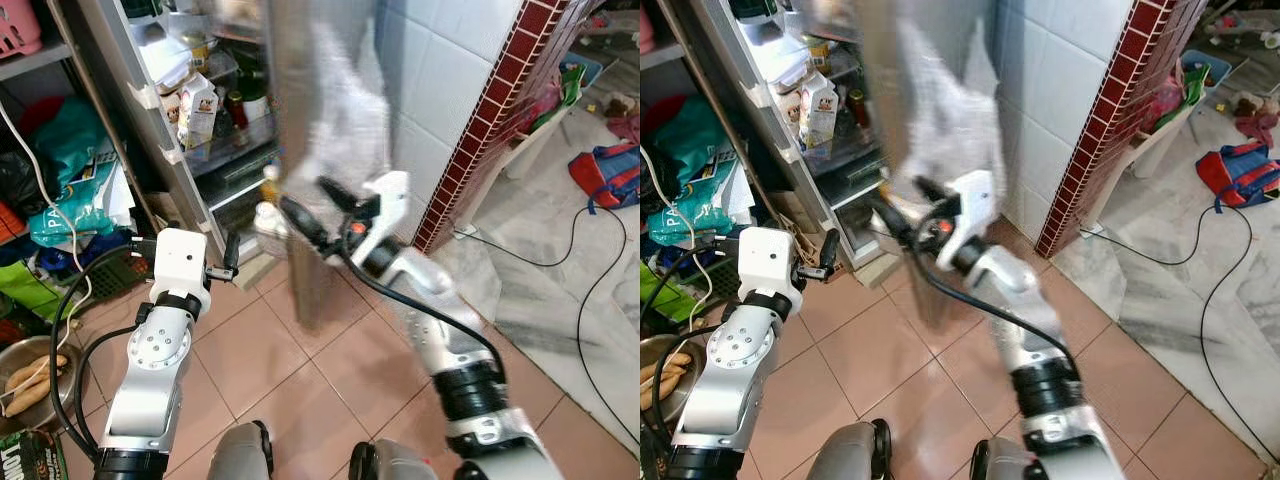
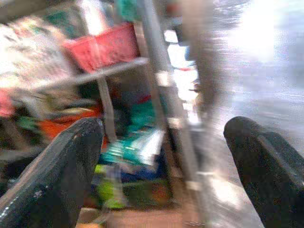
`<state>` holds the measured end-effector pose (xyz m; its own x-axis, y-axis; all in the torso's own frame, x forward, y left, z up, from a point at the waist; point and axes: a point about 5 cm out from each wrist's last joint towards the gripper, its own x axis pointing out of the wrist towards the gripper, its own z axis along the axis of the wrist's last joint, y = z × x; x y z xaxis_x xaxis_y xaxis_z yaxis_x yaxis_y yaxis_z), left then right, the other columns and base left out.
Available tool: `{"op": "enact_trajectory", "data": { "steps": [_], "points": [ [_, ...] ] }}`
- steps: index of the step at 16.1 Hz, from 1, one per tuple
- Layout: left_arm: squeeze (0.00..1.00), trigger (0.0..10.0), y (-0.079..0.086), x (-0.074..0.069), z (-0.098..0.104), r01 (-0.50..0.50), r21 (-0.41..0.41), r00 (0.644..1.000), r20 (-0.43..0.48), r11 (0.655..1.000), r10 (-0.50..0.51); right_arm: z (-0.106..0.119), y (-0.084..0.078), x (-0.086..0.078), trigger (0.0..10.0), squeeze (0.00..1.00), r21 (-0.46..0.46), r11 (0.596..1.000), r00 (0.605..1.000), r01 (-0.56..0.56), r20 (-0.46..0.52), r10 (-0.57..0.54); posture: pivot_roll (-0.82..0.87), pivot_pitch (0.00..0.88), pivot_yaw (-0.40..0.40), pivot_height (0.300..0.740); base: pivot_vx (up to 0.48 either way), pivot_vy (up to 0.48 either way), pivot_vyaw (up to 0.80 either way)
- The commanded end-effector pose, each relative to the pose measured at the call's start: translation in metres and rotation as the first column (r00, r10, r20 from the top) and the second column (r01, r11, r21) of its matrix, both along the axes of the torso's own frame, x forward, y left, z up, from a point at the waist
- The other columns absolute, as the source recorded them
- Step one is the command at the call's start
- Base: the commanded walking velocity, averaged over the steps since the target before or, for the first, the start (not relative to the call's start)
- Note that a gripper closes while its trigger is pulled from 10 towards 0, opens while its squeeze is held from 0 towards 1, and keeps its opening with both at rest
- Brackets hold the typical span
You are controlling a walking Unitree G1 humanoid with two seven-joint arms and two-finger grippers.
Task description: Restocking fridge
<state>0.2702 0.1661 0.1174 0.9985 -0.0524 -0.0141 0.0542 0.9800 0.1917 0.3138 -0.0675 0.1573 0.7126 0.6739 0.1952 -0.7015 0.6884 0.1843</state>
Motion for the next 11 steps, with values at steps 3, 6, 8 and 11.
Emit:
{"op": "enact_trajectory", "data": {
  "steps": [3, 6, 8, 11],
  "points": [
    [0.00, 10.0, 0.000, 0.000, -0.001, 0.003, -0.007, 1.000, -0.011, 1.000, -0.003, -0.008, -0.038, 0.001, 10.0, 0.00, -0.101, 0.958, 0.963, 0.270, 0.044, -0.267, 0.09, 0.112, -0.011, 0.740, 0.000, 0.000, 0.00],
    [0.00, 10.0, -0.002, 0.000, -0.002, 0.007, -0.013, 1.000, -0.015, 1.000, -0.008, -0.014, -0.049, 0.000, 10.0, 0.00, -0.125, 0.927, 0.936, 0.353, 0.043, -0.350, 0.08, 0.108, -0.012, 0.740, 0.000, 0.000, 0.00],
    [0.00, 10.0, -0.004, 0.002, -0.003, 0.009, -0.020, 1.000, -0.015, 1.000, -0.009, -0.019, -0.050, -0.003, 10.0, 0.00, -0.149, 0.909, 0.921, 0.388, 0.046, -0.386, 0.08, 0.101, -0.015, 0.740, 0.000, 0.000, 0.00],
    [0.00, 10.0, -0.005, 0.002, -0.004, 0.012, -0.042, 1.000, -0.021, 0.999, -0.013, -0.024, -0.050, -0.005, 10.0, 0.00, -0.182, 0.881, 0.900, 0.436, 0.062, -0.432, 0.07, 0.097, -0.021, 0.740, 0.000, 0.000, 0.00]
  ]
}}
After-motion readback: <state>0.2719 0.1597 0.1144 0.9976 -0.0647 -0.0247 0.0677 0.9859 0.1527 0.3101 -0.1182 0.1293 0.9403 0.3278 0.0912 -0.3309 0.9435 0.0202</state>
